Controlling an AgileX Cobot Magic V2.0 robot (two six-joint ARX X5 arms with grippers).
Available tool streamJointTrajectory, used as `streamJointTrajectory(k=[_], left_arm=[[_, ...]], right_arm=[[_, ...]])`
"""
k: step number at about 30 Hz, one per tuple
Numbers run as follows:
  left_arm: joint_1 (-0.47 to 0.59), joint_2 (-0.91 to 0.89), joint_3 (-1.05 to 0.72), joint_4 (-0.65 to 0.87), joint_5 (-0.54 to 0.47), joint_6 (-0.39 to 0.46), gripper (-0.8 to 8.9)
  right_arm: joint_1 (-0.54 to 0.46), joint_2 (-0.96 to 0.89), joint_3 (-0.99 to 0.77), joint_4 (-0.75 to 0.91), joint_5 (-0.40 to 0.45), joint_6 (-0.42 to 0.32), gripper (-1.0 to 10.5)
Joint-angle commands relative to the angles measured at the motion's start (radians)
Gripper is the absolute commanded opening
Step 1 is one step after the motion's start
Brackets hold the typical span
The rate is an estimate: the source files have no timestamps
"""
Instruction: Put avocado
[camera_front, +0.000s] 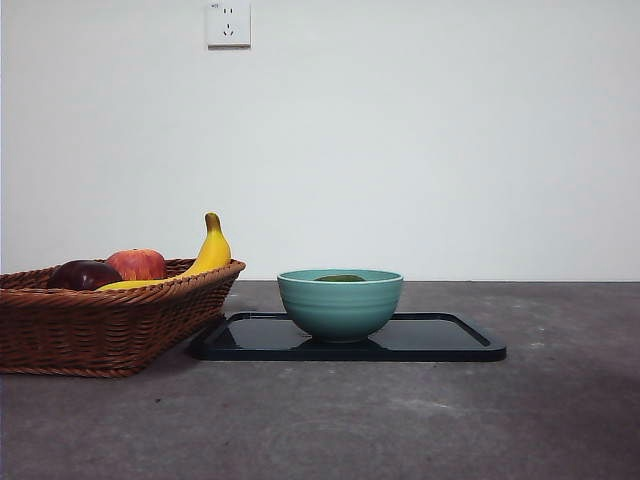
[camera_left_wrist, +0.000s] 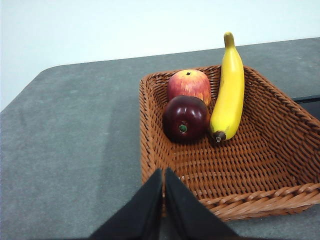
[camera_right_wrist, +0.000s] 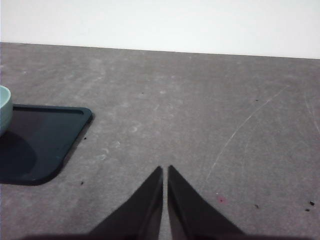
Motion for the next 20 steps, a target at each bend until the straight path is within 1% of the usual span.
streamJointTrajectory(k=[1, 6, 20], left_arm=[[0.001, -0.002, -0.020, -0.009, -0.002, -0.009, 0.08], [0.001, -0.002, -0.020, -0.009, -0.002, -0.009, 0.08], [0.001, -0.002, -0.021, -0.009, -0.002, -0.009, 0.08]], right_arm=[[0.014, -0.003, -0.006, -0.008, 0.000, 0.018, 0.1], [0.033, -0.003, -0.006, 0.007, 0.000, 0.018, 0.1], [0.034, -0.003, -0.006, 0.010, 0.000, 0.018, 0.1]])
